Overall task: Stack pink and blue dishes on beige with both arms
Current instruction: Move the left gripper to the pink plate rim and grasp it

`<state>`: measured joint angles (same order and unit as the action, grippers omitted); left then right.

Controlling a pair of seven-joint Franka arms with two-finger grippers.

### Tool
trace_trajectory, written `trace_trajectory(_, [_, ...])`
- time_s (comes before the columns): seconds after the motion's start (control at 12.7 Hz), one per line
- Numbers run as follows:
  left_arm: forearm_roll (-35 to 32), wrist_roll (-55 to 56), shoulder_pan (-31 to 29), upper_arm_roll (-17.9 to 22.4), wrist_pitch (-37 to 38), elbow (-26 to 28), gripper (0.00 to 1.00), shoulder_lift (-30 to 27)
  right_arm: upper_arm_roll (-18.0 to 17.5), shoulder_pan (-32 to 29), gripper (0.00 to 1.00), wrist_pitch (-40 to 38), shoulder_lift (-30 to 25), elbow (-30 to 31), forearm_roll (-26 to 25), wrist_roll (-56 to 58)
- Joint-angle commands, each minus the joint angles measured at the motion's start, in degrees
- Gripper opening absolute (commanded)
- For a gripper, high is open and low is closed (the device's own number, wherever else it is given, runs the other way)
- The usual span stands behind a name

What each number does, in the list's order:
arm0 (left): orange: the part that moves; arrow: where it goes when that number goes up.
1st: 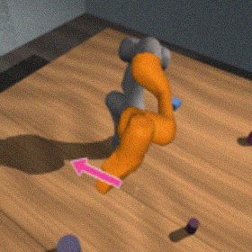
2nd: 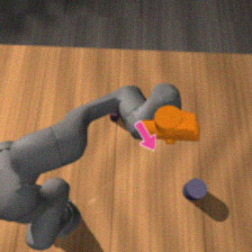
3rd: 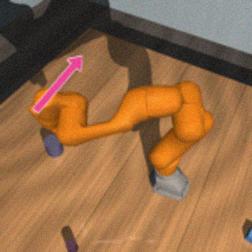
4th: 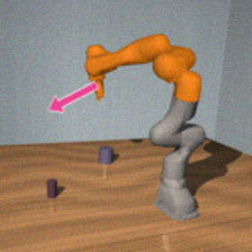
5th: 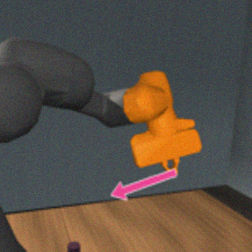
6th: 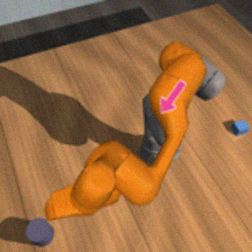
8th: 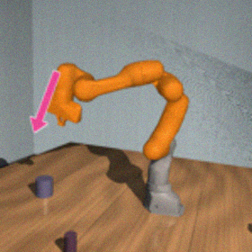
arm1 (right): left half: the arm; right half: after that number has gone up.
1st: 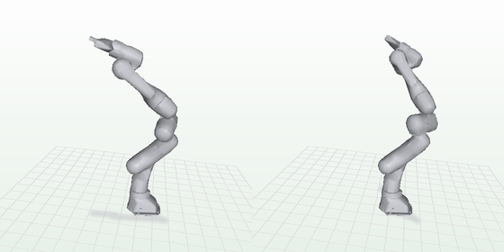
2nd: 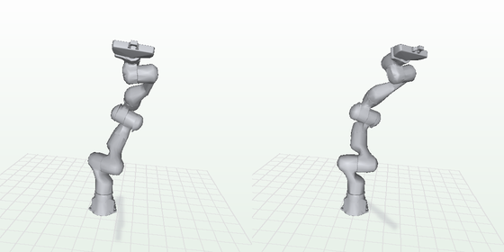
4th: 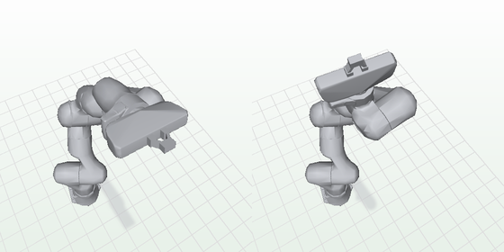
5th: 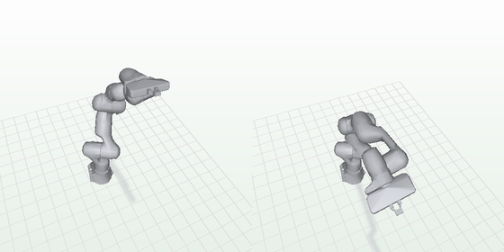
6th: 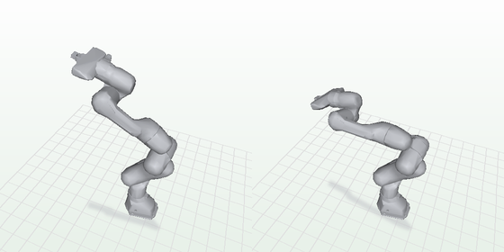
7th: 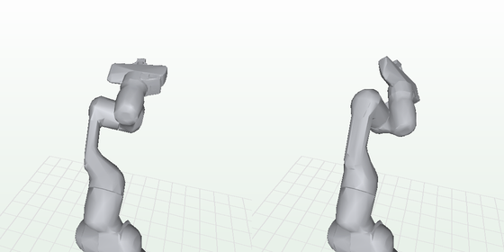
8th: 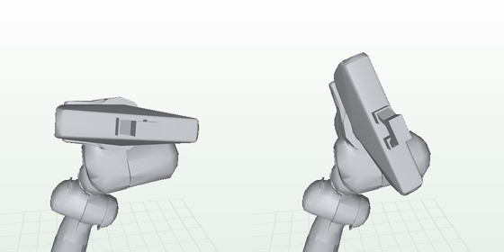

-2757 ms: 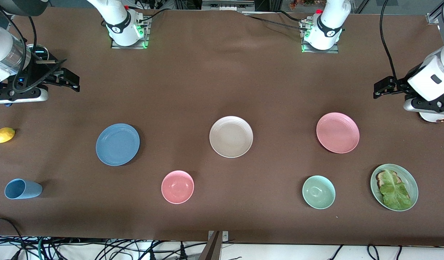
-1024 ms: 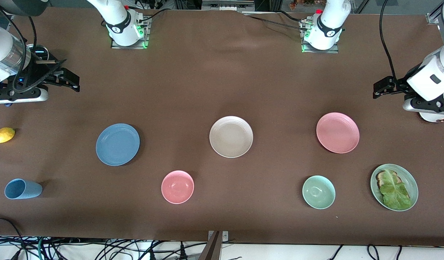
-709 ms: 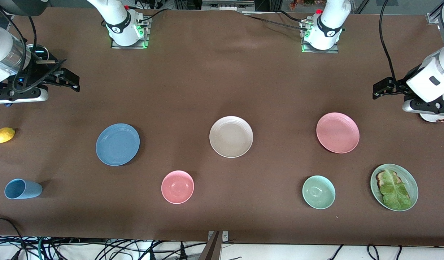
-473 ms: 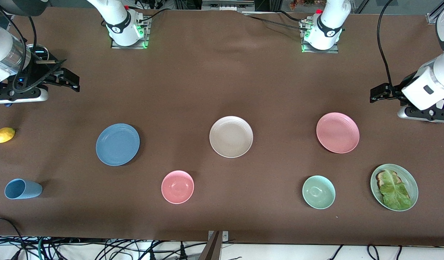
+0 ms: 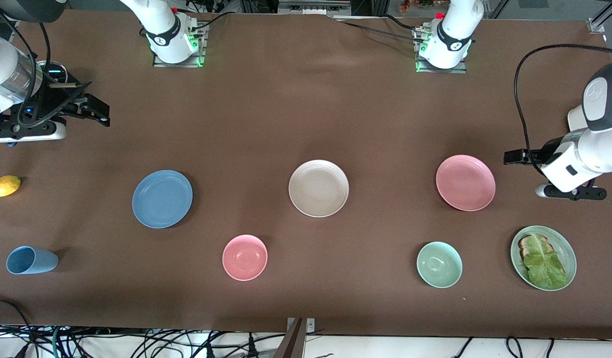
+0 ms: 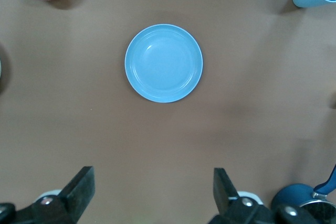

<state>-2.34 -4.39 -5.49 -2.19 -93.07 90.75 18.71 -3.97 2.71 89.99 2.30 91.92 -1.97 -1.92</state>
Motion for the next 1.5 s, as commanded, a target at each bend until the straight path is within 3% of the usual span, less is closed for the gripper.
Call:
trace_trajectory(0.0, [-3.2, -3.1, -0.8, -0.2, -3.4, 0.5, 1.0, 3.8, 0.0, -0.2, 1.0, 0.1, -0.6, 0.2, 0.9, 0.7])
trace_trajectory(0.24, [-2.8, -6.1, -3.2, -0.3, -6.4, 2.7, 1.0, 5.4, 0.0, -0.2, 1.0, 0.0, -0.6, 0.2, 0.9, 0.7])
trace_trajectory(0.47, [-2.7, -10.9, -5.1, -0.3, -15.5, 10.6, 1.0, 5.5, 0.0, -0.2, 1.0, 0.1, -0.6, 0.2, 0.9, 0.7])
trace_trajectory(0.71, [-2.5, -11.3, -5.6, -0.4, -22.1, 15.0, 1.0, 7.0, 0.0, -0.2, 1.0, -0.1, -0.6, 0.2, 0.9, 0.7])
trace_trajectory(1.42, [-2.3, -17.8, -8.6, -0.6, -26.4, 15.2, 1.0, 15.0, 0.5, -0.2, 1.0, -0.1, -0.6, 0.2, 0.9, 0.7])
